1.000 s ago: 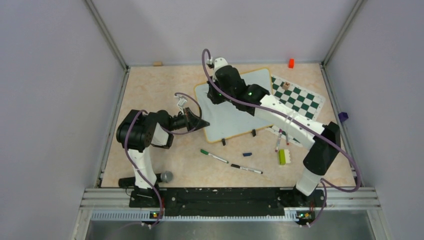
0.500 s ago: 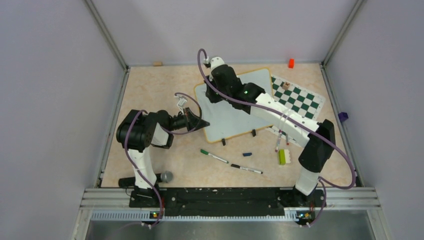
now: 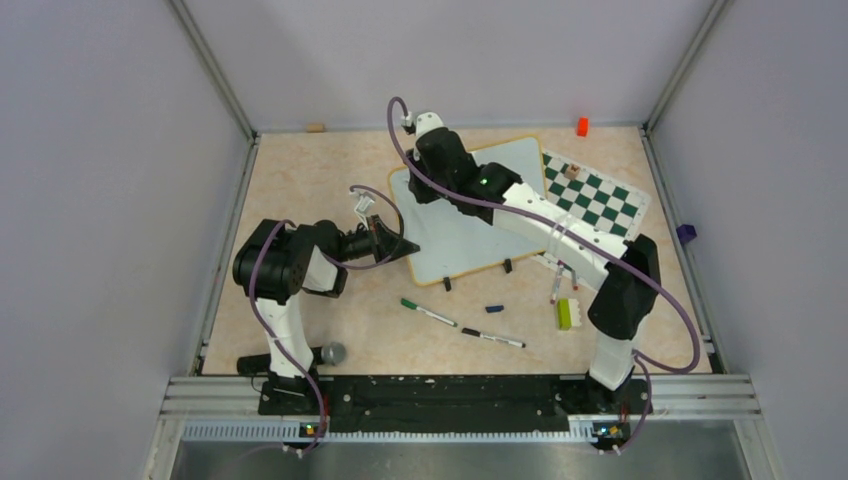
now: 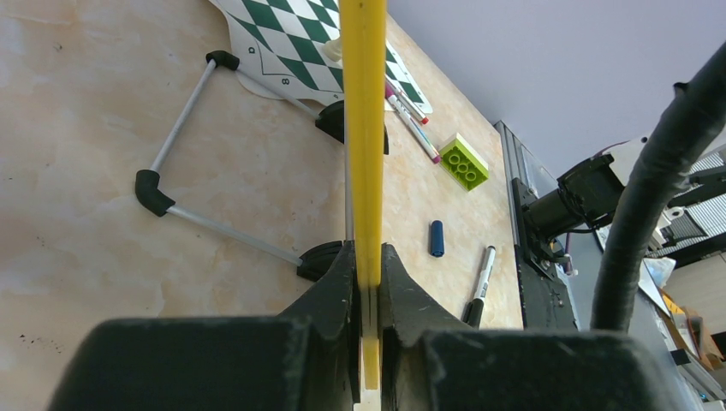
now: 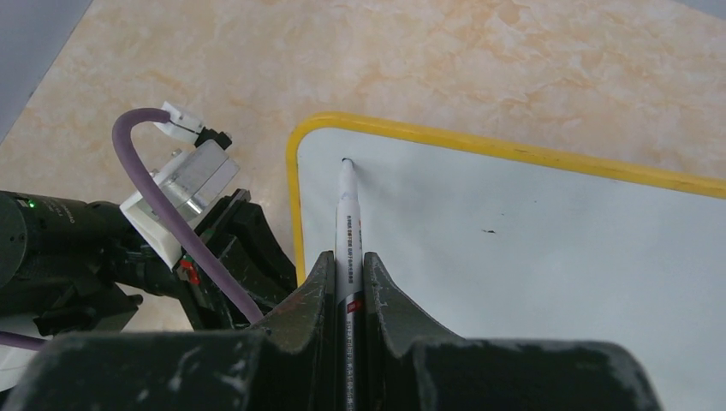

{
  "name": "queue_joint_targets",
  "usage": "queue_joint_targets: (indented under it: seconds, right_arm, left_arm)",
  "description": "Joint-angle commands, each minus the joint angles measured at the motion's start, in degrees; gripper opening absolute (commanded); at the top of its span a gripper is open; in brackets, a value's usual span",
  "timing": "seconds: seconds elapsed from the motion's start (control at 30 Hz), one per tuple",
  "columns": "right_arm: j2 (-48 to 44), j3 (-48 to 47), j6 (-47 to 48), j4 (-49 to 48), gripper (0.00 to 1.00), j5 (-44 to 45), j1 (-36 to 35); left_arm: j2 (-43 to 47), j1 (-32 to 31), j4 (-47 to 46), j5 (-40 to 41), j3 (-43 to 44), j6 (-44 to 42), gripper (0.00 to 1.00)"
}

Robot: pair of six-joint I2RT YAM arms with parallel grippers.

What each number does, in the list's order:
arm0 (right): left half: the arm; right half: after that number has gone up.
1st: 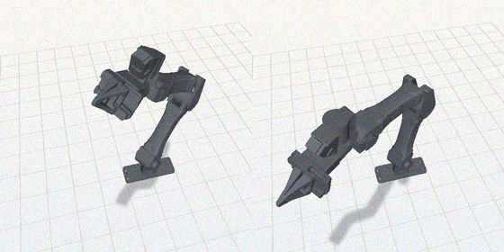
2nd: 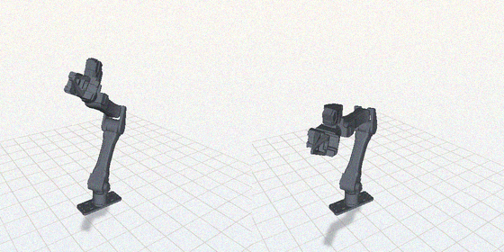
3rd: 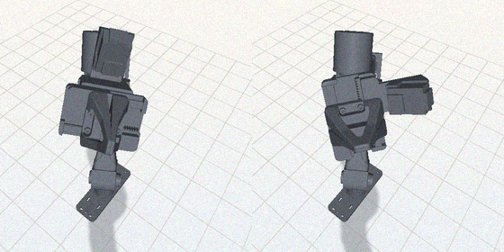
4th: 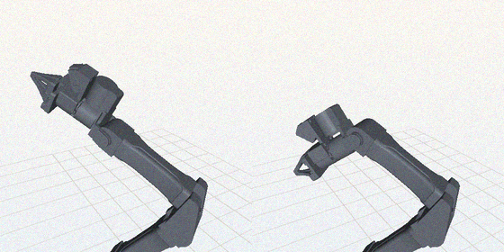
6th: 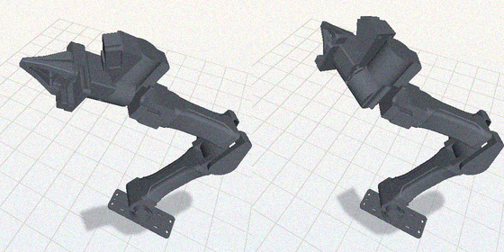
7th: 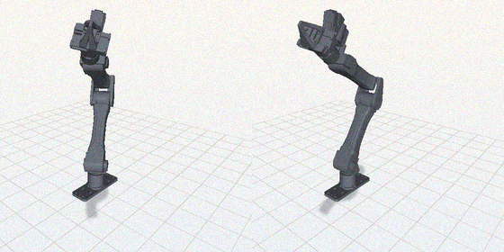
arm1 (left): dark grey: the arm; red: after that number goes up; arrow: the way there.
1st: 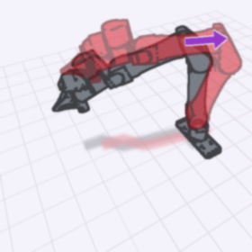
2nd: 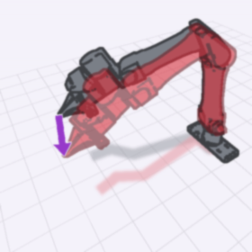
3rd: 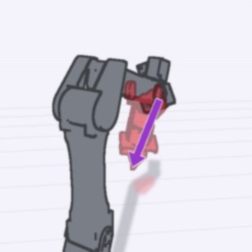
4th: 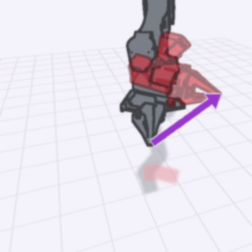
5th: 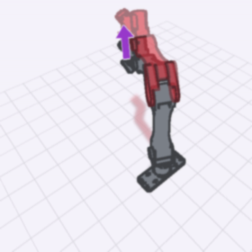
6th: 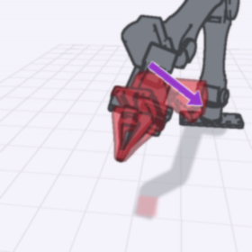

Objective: Write a sentence on the whiteboard

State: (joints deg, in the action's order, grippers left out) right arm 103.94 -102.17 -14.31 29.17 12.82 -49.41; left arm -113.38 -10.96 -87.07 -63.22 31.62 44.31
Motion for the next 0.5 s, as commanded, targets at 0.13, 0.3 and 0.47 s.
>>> queue_joint_targets:
  seconds: [0.13,0.3,0.47]
  right_arm:
    - [0.54,-3.27,0.98,-0.52,0.00,2.70,-0.78]
    - [1.70,-3.98,1.06,0.27,0.00,2.39,-0.79]
    - [2.75,-4.92,1.26,1.53,0.00,2.32,-0.83]
  left_arm:
    - [-0.23,-1.66,-5.64,-3.30,0.93,-1.74,0.00]
    - [-0.32,-1.78,-5.66,-3.29,0.98,-1.86,0.00]
    - [-0.35,-1.78,-5.61,-3.39,0.94,-1.91,0.00]
